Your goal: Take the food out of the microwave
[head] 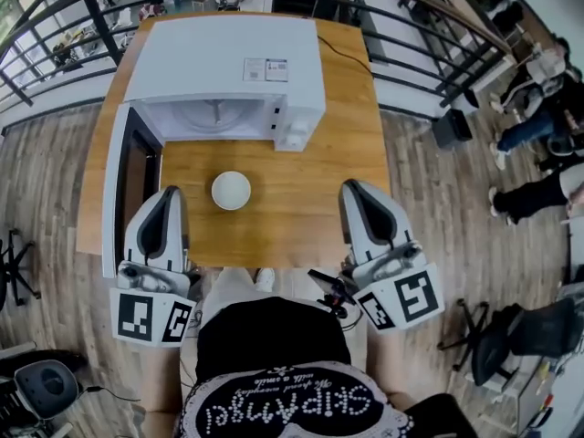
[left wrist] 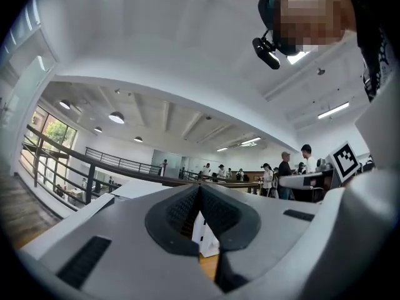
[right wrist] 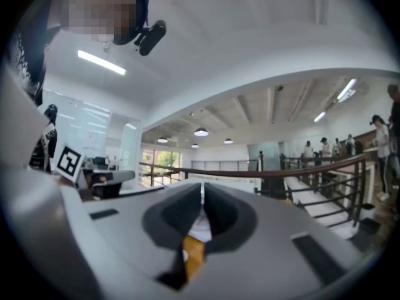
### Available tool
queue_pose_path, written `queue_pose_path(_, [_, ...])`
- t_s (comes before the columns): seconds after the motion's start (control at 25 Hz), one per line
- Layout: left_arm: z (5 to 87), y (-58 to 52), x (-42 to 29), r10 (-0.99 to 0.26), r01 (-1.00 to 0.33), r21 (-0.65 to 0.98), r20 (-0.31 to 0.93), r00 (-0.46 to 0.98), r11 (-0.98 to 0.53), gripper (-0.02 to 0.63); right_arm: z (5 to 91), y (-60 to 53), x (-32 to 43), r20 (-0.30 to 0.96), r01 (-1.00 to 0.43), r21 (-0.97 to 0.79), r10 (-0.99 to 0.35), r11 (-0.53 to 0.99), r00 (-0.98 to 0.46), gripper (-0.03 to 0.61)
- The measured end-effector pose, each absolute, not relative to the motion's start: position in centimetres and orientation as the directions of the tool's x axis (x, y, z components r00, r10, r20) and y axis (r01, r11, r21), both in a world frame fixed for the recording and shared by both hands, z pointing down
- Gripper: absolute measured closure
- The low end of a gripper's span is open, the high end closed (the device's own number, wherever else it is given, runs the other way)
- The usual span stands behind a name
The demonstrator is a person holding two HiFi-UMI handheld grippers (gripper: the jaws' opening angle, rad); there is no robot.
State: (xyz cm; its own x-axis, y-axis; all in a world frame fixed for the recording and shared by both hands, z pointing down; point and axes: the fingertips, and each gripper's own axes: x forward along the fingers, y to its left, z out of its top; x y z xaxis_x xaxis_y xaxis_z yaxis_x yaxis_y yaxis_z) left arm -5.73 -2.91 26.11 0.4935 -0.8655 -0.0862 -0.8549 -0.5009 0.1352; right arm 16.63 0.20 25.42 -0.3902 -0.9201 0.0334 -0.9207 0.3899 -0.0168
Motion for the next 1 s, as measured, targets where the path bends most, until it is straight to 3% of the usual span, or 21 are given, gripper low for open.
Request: queue_pose_path(1.0, [29.8,2.1,-5.9,-0.875,-0.867,0.117,-0.064,0.481,-0.485,0.583,31.1,4.8,16.9,0.164,-0.942,-0.010,-0.929,0.335,-0.332,0.543])
